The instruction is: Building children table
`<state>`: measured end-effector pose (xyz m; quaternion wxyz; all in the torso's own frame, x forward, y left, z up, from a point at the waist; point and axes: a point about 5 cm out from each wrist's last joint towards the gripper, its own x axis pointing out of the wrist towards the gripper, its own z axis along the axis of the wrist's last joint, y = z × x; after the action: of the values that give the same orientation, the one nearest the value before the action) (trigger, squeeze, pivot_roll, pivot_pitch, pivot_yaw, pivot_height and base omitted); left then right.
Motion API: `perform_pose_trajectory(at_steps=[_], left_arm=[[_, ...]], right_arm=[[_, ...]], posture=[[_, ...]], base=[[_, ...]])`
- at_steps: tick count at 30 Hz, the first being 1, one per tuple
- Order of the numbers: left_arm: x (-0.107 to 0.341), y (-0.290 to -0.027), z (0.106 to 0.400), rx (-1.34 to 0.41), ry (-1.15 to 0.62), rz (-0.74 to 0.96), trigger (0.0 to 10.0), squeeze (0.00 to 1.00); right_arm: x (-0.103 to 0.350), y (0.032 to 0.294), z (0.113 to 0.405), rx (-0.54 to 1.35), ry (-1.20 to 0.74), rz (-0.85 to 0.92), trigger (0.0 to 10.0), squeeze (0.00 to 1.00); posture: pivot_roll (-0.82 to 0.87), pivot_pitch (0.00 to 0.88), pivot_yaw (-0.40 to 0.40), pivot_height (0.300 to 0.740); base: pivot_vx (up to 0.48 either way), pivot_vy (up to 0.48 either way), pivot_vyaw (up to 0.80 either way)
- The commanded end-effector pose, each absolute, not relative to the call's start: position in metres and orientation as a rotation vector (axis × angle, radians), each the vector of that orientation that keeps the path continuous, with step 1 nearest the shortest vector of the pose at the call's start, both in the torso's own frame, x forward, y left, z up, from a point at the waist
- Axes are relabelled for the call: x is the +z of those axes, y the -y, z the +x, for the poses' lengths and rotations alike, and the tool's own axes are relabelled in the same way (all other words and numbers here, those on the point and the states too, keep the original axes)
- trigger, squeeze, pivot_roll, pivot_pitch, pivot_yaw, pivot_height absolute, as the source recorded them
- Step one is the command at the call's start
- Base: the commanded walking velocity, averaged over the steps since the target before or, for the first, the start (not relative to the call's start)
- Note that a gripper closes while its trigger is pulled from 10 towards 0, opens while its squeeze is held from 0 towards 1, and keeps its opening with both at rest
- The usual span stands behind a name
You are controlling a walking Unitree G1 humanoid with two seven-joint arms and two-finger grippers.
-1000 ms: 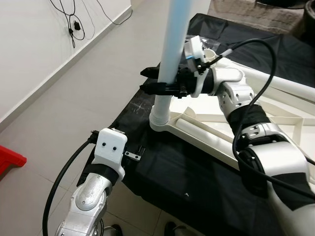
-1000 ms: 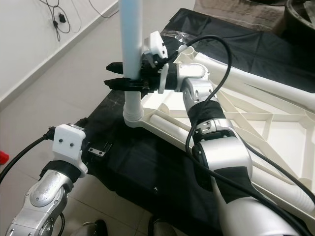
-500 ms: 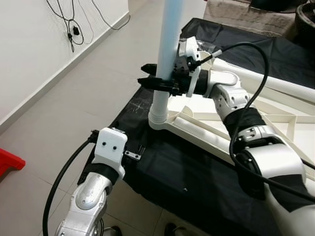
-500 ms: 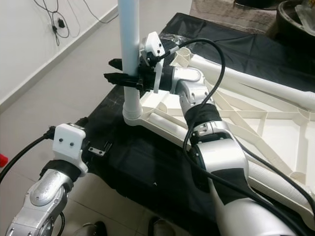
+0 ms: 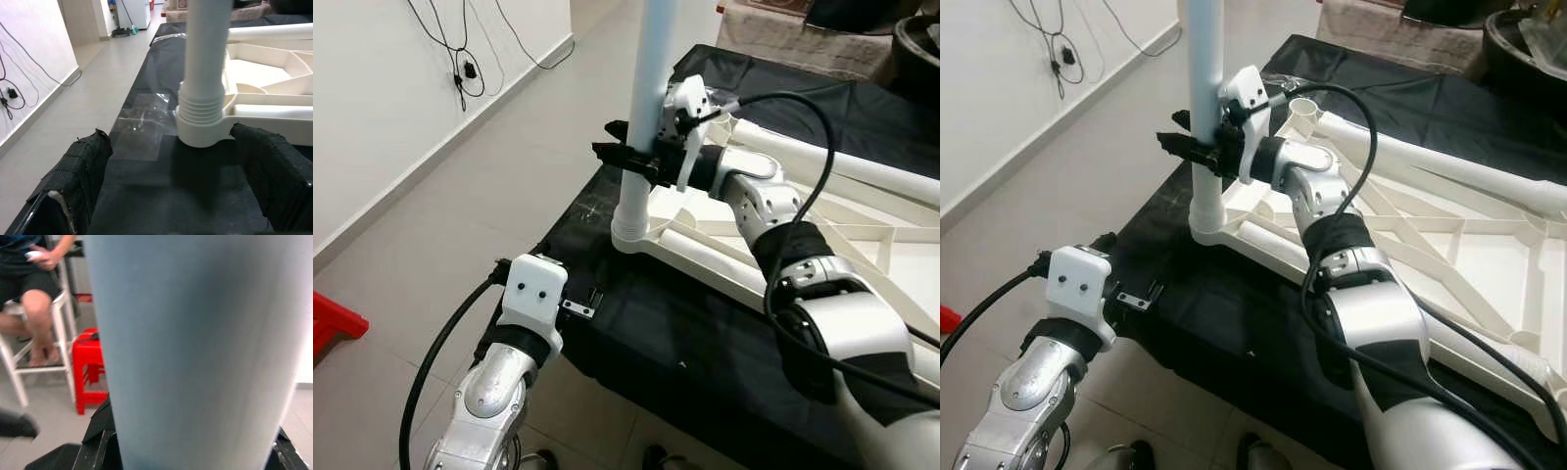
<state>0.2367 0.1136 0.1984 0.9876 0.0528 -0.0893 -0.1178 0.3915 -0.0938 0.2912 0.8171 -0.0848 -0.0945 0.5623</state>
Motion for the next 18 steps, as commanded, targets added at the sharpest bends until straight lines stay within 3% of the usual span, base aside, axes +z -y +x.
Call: perform_pose_trajectory(at_steps=[1, 4, 18], left_arm=[[0.195, -0.114, 0.236, -0.243, 0.165, 0.113, 10.0, 0.0], [0.195, -0.114, 0.236, -0.244, 0.165, 0.114, 10.0, 0.0], [0.195, -0.114, 0.233, -0.243, 0.163, 0.118, 10.0, 0.0]], right_arm=[[0.23, 0.093, 0.38, 1.381, -0.057, -0.128, 10.0, 0.0], [0.229, 0.092, 0.375, 1.495, -0.076, -0.108, 10.0, 0.0], [0.243, 0.081, 0.372, 1.632, -0.016, -0.07, 10.0, 0.0]], posture=[[0.09, 0.286, -0.074, 0.74], [0.09, 0.286, -0.075, 0.74], [0.11, 0.292, -0.086, 0.74]], base=[[0.0, 0.0, 0.0], [0.0, 0.0, 0.0], [0.0, 0.0, 0.0]])
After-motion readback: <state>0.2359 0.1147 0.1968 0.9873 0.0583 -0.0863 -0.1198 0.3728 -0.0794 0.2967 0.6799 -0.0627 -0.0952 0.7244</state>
